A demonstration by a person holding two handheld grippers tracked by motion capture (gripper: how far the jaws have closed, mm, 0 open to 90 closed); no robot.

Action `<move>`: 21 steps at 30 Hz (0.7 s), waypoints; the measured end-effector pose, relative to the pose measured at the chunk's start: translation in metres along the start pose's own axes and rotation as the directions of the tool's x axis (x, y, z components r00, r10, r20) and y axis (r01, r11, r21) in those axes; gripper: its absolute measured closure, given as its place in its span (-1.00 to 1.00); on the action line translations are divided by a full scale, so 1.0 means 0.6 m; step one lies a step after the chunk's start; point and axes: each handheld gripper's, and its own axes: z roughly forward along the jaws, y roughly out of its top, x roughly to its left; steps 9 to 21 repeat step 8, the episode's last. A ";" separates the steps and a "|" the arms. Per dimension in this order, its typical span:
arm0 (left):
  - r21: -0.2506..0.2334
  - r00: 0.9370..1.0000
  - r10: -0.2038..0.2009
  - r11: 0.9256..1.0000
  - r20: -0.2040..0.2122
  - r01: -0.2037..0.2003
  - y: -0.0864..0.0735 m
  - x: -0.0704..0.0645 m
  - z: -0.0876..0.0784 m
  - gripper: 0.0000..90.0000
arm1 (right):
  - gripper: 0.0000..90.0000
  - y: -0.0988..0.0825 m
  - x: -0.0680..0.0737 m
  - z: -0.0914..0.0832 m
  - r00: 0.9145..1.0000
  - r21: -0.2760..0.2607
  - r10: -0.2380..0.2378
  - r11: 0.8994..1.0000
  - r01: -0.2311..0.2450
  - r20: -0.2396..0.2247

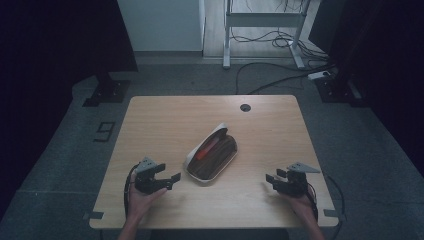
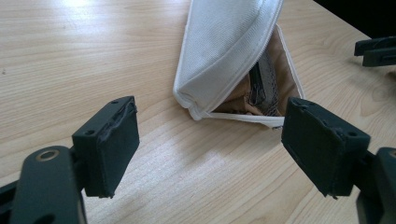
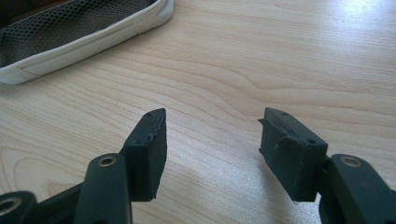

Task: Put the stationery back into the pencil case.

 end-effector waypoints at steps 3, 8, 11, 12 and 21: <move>-0.001 1.000 0.001 1.000 0.002 -0.001 0.000 0.000 0.000 -0.57 | -0.14 0.000 0.000 0.000 1.000 -0.003 0.001 1.000 -0.001 0.001; -0.001 1.000 -0.005 1.000 0.000 0.005 -0.001 0.004 -0.001 -0.56 | -0.20 0.001 -0.001 0.002 1.000 0.004 0.005 1.000 -0.005 0.002; -0.001 1.000 -0.005 1.000 0.000 0.005 -0.001 0.004 -0.001 -0.56 | -0.20 0.001 -0.001 0.002 1.000 0.004 0.005 1.000 -0.005 0.002; -0.001 1.000 -0.005 1.000 0.000 0.005 -0.001 0.004 -0.001 -0.56 | -0.20 0.001 -0.001 0.002 1.000 0.004 0.005 1.000 -0.005 0.002; -0.001 1.000 -0.005 1.000 0.000 0.005 -0.001 0.004 -0.001 -0.56 | -0.20 0.001 -0.001 0.002 1.000 0.004 0.005 1.000 -0.005 0.002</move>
